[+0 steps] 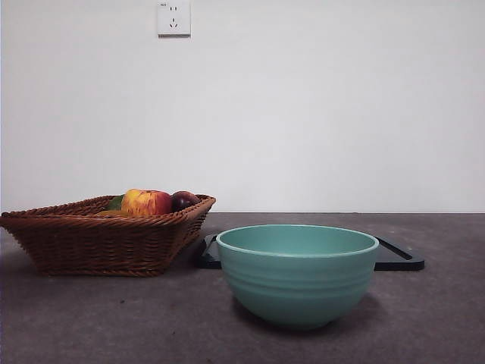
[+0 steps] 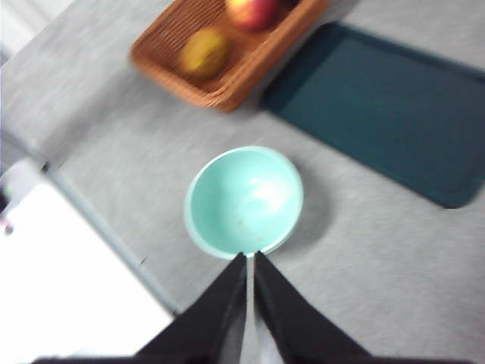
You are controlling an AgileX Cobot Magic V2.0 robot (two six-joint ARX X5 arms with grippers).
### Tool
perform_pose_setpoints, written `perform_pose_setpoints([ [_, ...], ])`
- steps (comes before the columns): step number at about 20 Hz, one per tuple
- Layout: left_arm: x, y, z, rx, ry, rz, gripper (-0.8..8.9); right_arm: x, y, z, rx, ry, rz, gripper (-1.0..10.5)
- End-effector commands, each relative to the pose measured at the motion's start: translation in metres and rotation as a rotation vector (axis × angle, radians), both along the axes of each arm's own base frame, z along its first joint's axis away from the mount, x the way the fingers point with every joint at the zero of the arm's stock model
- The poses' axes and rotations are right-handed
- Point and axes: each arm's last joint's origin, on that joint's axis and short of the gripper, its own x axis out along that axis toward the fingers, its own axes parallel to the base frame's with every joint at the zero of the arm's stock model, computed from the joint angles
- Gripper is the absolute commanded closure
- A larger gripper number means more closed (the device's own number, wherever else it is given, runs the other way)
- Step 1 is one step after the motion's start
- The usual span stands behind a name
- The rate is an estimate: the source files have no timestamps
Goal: Pick up the wifruite, put it on the bowl, pick up the plate, put it on desk
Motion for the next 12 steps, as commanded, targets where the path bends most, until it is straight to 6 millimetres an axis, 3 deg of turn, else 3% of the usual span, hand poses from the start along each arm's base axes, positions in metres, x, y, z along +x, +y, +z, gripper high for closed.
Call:
perform_pose_setpoints([
  [1,-0.0002,-0.0010,0.0068,0.004,-0.039,-0.025,8.04,-0.0005,0.0044,0.0051,-0.002,-0.025,0.048,9.4],
  [5,-0.0002,-0.0010,0.0068,0.003,-0.038,-0.025,7.57,-0.0008,0.0060,0.0056,0.001,-0.029,0.058,9.2],
  [9,-0.0002,-0.0010,0.0068,0.001,-0.036,-0.023,4.02,-0.0007,0.0060,0.0056,0.003,-0.026,0.055,6.0],
  [12,-0.0002,-0.0010,0.0067,0.001,-0.035,-0.022,3.39,-0.0007,0.0060,0.0056,0.003,-0.026,0.055,5.9],
])
